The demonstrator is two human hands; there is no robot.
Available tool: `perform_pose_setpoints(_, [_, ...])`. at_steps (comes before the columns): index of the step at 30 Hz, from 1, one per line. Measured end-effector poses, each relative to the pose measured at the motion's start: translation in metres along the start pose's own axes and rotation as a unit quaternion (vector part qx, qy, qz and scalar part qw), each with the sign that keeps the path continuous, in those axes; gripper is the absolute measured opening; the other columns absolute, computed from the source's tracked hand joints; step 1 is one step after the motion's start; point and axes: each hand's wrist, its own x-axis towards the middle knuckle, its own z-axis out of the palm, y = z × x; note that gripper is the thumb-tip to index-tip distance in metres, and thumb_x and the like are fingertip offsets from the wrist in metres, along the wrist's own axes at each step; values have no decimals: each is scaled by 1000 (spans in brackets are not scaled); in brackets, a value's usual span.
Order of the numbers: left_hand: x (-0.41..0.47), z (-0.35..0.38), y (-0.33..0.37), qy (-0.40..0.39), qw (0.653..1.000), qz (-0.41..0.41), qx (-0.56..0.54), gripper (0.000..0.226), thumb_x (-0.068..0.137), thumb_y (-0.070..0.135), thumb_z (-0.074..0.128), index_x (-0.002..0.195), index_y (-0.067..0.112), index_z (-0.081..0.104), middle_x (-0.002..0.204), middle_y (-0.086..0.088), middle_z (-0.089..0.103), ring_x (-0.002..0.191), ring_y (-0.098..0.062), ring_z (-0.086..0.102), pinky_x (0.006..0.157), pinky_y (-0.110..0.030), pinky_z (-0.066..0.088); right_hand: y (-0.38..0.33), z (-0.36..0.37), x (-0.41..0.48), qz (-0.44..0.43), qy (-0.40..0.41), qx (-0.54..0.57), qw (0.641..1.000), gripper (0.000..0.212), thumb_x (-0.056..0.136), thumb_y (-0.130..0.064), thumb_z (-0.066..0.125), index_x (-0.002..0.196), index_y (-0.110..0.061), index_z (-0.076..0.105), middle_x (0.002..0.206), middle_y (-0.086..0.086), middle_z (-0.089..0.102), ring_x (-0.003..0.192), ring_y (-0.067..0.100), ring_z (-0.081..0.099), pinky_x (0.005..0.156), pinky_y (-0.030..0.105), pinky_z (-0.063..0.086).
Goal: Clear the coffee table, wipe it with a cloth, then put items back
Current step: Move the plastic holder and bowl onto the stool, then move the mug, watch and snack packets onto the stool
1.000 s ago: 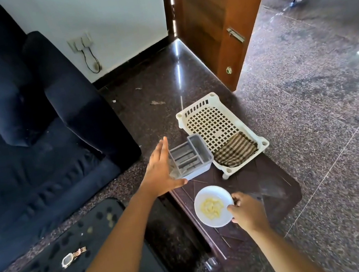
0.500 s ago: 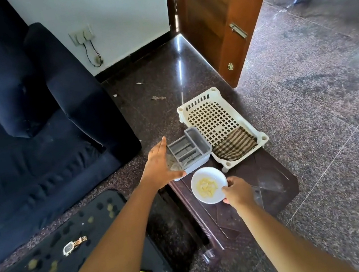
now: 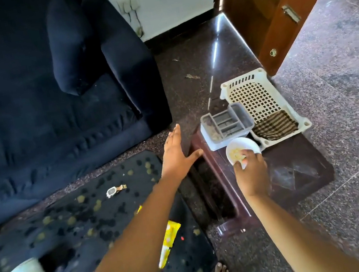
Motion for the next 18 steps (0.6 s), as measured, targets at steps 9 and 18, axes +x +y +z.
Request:
perform_pose_setpoints(9, [-188,-116,-138,147,972,-164,-85,61,84,21,70,140,24,45,138,1,50,129,-15,44,103,-24,36,-39,100,-160,-77,-204,6,976,24,84,-10,63,107,-14,66,102,8,62,94,32,58,77,40,49])
perform_pose_setpoints(18, [-307,-138,-264,63,916,-396,-6,73,79,37,74,140,22,38,130,-7,51,121,-29,49,95,-41,44,-46,169,-228,-108,-240,-221,939,48,88,-20,58,134,-16,45,138,7,42,126,29,36,92,40,42])
